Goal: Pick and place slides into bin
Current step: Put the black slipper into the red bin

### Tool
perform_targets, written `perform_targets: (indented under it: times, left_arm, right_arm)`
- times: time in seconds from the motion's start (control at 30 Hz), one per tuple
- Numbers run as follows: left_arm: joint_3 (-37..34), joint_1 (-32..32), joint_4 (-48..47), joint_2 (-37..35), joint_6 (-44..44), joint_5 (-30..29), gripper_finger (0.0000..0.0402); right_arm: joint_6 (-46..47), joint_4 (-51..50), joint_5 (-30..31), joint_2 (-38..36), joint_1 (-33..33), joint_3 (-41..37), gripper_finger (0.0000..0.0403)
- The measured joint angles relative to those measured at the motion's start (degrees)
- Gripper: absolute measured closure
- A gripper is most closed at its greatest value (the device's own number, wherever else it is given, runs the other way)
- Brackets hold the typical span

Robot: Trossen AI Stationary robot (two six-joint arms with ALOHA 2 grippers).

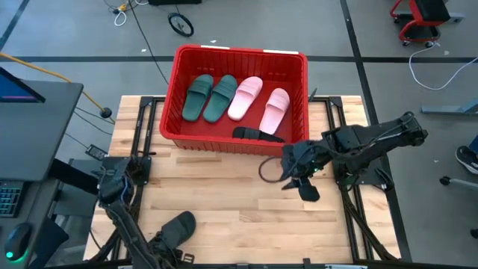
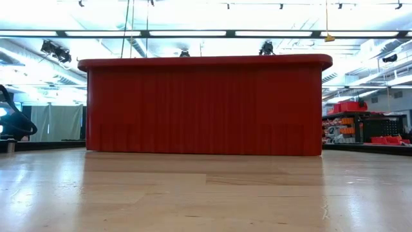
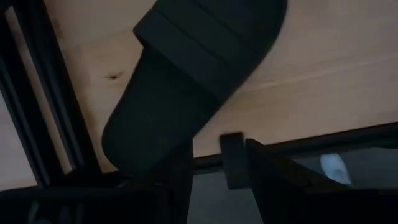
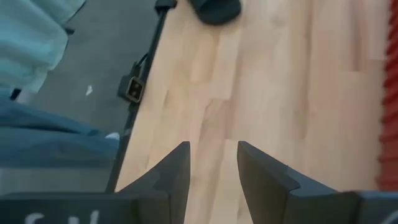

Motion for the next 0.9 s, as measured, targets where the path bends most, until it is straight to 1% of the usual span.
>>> perform_targets:
  times: [0.1,0.2,0.43,0.53,0.63,0.77,0.9]
  left_arm:
    - [-1.52,-0.46,0.38,1.06,-0.03,-0.01,0.025]
    - [-4.63,-0.06,1.07,1.36,-0.07,-0.07,0.0251]
    - [-12.75,1.32,12.99,1.27,0.66,-1.68,0.025]
    - [-16.25,1.51,16.97,1.31,0.64,-1.69,0.0251]
    - [-18.34,1.63,18.41,1.13,1.54,-1.84,0.0252]
    - [-19.0,2.19,18.2,0.98,3.02,-2.49,0.0272]
    - [-18.59,2.77,17.43,1.16,5.75,-4.4,0.0314]
  right_arm:
    - [0.0,0.05,0.0,0.11,2.08,-0.04,0.0265]
    - [0.08,0.15,1.19,0.09,3.87,-0.04,0.0265]
    - [0.49,0.2,5.82,0.02,7.1,-0.04,0.0265]
    - [0.5,0.2,6.21,0.02,7.63,-0.04,0.0265]
    - [0.71,0.25,6.24,0.02,7.69,-0.04,0.0265]
    - [1.97,0.52,6.42,0.02,7.69,-0.04,0.0265]
    - [1.99,0.64,8.44,0.02,7.69,-0.04,0.0265]
